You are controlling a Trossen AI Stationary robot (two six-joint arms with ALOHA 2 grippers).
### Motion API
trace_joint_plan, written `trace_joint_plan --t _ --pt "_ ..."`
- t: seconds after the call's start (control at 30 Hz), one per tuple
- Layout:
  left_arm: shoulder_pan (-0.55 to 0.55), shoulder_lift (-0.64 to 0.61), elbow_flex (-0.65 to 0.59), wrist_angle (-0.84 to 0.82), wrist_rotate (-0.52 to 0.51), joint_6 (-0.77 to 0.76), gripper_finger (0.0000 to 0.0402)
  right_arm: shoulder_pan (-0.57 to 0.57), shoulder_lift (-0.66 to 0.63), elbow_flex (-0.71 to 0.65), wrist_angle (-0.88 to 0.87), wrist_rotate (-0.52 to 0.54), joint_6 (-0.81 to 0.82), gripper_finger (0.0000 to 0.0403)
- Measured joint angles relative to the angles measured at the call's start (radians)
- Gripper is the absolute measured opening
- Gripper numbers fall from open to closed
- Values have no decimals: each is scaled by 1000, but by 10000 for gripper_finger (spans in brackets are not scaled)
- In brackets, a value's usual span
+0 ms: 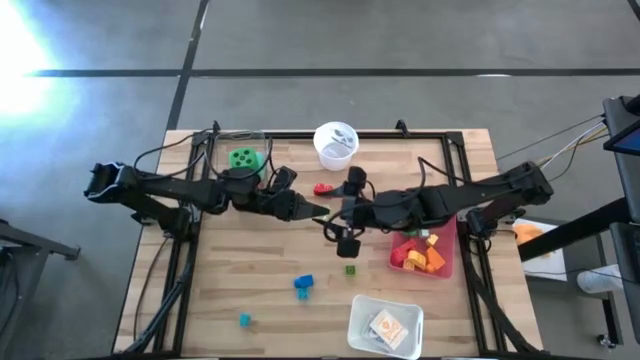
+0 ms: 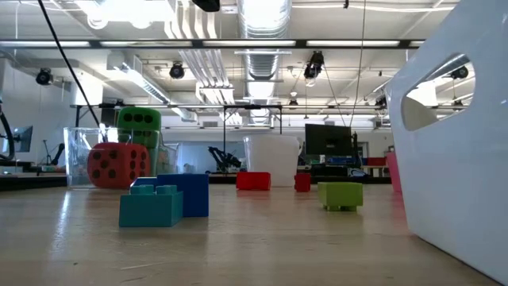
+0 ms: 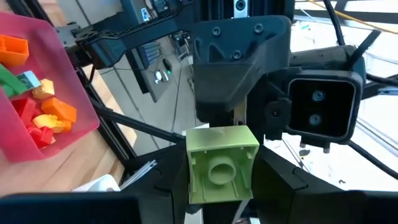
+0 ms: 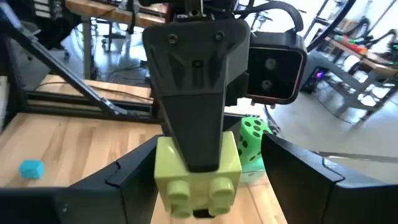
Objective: Pick & Place Toys
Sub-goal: Put the light green game piece into the pink bin
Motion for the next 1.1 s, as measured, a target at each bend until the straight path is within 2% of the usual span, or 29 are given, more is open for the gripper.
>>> trace_joint_plan --t 0.23,0.33,0.57,0.77,0.83,1.0,1.1 --pt "5 0 0 19 18 4 129 9 -12 -1 -10 -8 6 253" --pt "5 0 0 19 26 4 129 10 -15 -1 -8 -8 7 228" --pt "6 0 0 20 26 -3 129 11 -15 -2 -4 -19 2 131" --pt "6 0 0 19 33 49 129 11 -15 -3 -4 -16 -15 129" --pt "6 0 0 19 35 58 158 11 -15 -3 -4 -18 -11 129" --pt "5 -3 0 17 40 134 288 10 -27 -3 -9 -15 84 129" --pt "6 -15 0 9 25 193 345 7 -54 -3 -39 -16 191 129"
